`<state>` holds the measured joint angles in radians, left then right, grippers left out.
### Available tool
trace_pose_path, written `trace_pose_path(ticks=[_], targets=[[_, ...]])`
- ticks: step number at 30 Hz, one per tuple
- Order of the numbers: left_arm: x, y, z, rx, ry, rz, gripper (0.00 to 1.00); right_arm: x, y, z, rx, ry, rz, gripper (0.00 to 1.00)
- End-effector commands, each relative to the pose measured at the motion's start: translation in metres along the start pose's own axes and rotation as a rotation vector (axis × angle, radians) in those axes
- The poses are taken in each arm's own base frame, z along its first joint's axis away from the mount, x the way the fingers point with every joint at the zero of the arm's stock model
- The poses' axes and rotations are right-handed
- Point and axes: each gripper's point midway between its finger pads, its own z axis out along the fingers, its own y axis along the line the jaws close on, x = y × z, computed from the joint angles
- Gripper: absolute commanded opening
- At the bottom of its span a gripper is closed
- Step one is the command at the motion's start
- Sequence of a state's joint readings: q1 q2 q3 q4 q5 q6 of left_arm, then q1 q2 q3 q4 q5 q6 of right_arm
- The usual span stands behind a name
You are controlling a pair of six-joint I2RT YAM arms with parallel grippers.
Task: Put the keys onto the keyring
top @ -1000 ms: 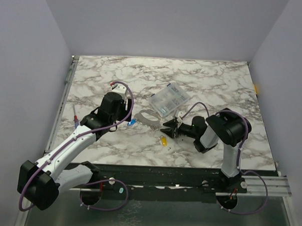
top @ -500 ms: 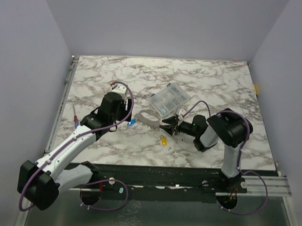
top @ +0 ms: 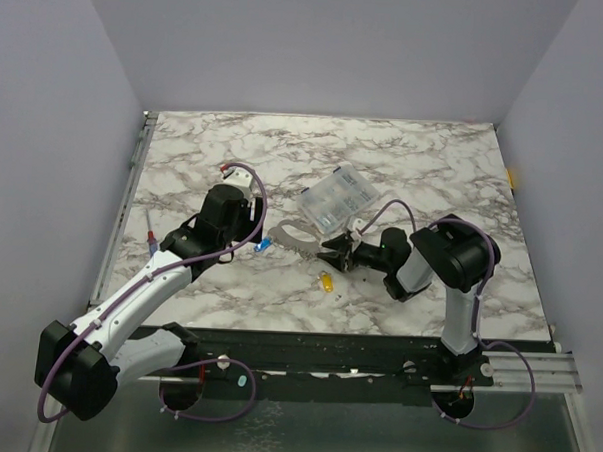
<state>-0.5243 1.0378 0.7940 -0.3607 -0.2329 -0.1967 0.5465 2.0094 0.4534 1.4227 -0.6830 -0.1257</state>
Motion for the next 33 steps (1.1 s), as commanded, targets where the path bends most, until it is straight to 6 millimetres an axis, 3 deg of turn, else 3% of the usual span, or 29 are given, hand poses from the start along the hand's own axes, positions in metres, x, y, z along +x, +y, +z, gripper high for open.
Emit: trace_pose_path(ticks=[1,18,33], targets=[[0.005,0.003,0.002,-0.014,0.005,0.013,0.75,0.018,0.009,-0.002,-0.042,0.052,-0.004,0.41],[0.006,0.003,0.003,-0.018,0.012,0.015,0.75,0.026,0.011,0.008,-0.07,0.068,-0.003,0.34],[0.006,0.003,0.003,-0.016,0.012,0.016,0.75,0.018,0.012,0.004,-0.058,0.065,-0.013,0.12]])
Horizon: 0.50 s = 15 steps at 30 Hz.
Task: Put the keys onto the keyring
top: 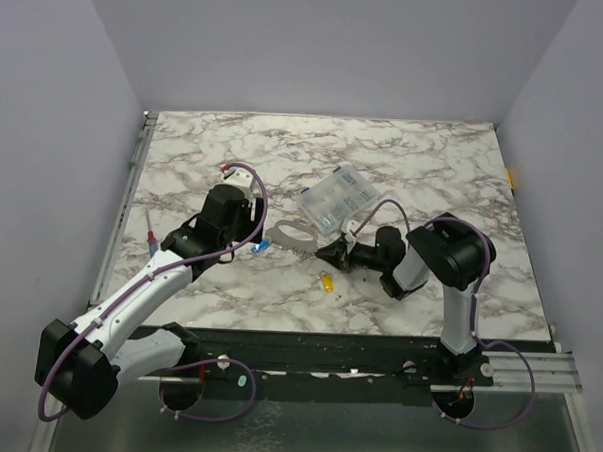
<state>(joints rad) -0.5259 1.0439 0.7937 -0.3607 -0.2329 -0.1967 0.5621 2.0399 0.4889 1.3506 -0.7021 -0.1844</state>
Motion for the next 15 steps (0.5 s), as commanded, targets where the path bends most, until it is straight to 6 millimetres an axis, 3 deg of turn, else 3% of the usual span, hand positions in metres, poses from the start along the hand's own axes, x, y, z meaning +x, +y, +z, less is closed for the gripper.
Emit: trace_pose_path(ticks=[1,4,15], targets=[[0.005,0.003,0.002,-0.017,0.006,0.013,0.75,0.002,0.007,-0.003,-0.018,0.018,0.007,0.09],[0.005,0.004,0.002,-0.019,0.006,0.013,0.75,-0.002,0.007,-0.003,-0.024,0.011,0.003,0.01],[0.005,0.004,0.002,-0.02,0.007,0.013,0.75,-0.043,0.008,-0.011,-0.001,-0.094,-0.046,0.01]])
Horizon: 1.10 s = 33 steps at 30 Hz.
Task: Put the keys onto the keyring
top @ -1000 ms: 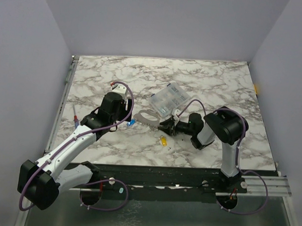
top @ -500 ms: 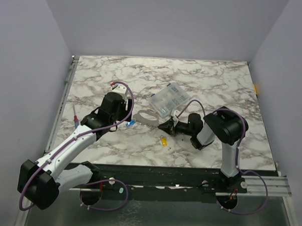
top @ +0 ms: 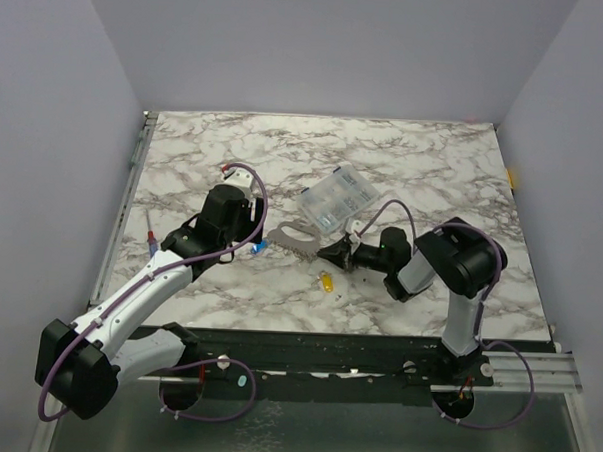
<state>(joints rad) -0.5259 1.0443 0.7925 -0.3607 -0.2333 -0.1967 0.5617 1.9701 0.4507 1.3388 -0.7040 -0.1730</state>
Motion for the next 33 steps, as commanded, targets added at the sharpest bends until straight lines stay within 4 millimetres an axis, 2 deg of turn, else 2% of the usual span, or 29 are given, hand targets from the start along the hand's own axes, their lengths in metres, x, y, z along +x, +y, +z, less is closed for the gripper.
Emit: trace_pose_path(ticks=[1,11,26,33], targets=[[0.004,0.004,0.002,-0.018,0.004,0.012,0.75,-0.034,0.005,-0.004,-0.006,-0.092,-0.046,0.01],[0.0,0.0,-0.001,0.005,-0.012,0.011,0.75,-0.07,0.025,-0.019,-0.032,-0.197,-0.096,0.01],[-0.022,-0.021,-0.023,0.141,-0.129,0.016,0.75,-0.164,0.031,-0.035,0.016,-0.411,-0.282,0.01],[-0.029,-0.037,-0.036,0.233,-0.187,0.034,0.75,-0.196,0.032,-0.049,0.062,-0.514,-0.304,0.01]])
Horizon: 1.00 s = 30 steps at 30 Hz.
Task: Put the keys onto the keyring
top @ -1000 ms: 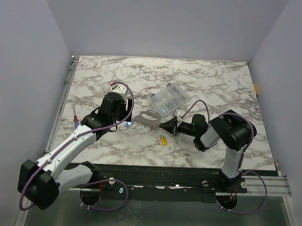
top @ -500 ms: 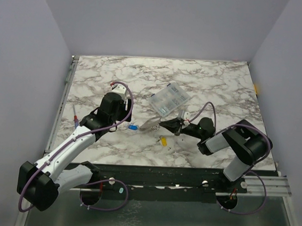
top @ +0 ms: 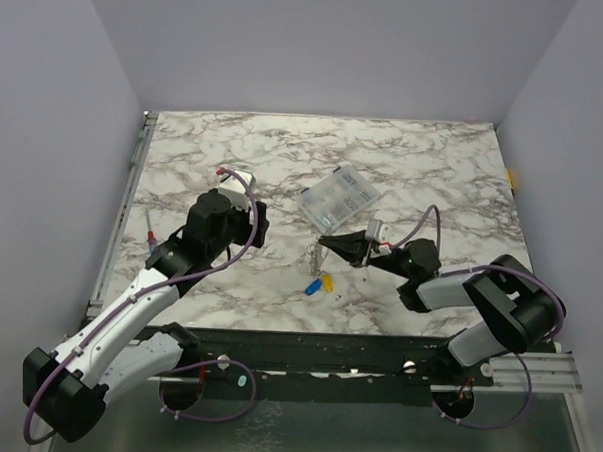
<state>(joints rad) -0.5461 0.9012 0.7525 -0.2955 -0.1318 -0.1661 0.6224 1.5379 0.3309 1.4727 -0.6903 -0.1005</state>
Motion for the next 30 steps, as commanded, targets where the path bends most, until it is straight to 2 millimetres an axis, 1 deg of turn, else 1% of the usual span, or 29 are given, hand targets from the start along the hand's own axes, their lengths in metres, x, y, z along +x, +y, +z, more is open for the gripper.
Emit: trace_pose_path(ticks=[1,8,11,14,16,18,20,22,25,30], targets=[[-0.008,-0.016,-0.006,0.09,-0.048,0.022,0.75,-0.054,-0.013,-0.002,0.078,-0.171,-0.107,0.01],[-0.007,-0.029,-0.007,0.156,-0.052,0.029,0.75,-0.09,-0.031,-0.009,0.192,-0.23,-0.149,0.0],[-0.012,-0.043,-0.015,0.23,-0.077,0.028,0.75,-0.1,-0.047,-0.011,0.264,-0.204,-0.166,0.01],[-0.014,-0.049,-0.018,0.26,-0.112,0.009,0.75,-0.109,-0.067,-0.018,0.377,-0.171,-0.162,0.0],[-0.014,-0.053,-0.018,0.277,-0.111,0.004,0.75,-0.11,-0.072,-0.021,0.402,-0.136,-0.181,0.0],[-0.013,-0.057,-0.017,0.289,-0.106,-0.004,0.76,-0.114,-0.074,-0.025,0.416,-0.114,-0.198,0.0],[-0.016,-0.056,-0.015,0.271,-0.112,-0.038,0.76,-0.117,-0.078,-0.029,0.443,-0.098,-0.197,0.0],[-0.02,-0.057,-0.017,0.277,-0.128,-0.046,0.79,-0.119,-0.078,-0.034,0.46,-0.083,-0.176,0.0],[-0.023,-0.061,-0.021,0.306,-0.156,-0.025,0.82,-0.12,-0.068,-0.038,0.433,-0.075,-0.141,0.0],[-0.017,-0.067,-0.025,0.365,-0.158,0.05,0.85,-0.122,-0.053,-0.046,0.409,-0.071,-0.048,0.01]])
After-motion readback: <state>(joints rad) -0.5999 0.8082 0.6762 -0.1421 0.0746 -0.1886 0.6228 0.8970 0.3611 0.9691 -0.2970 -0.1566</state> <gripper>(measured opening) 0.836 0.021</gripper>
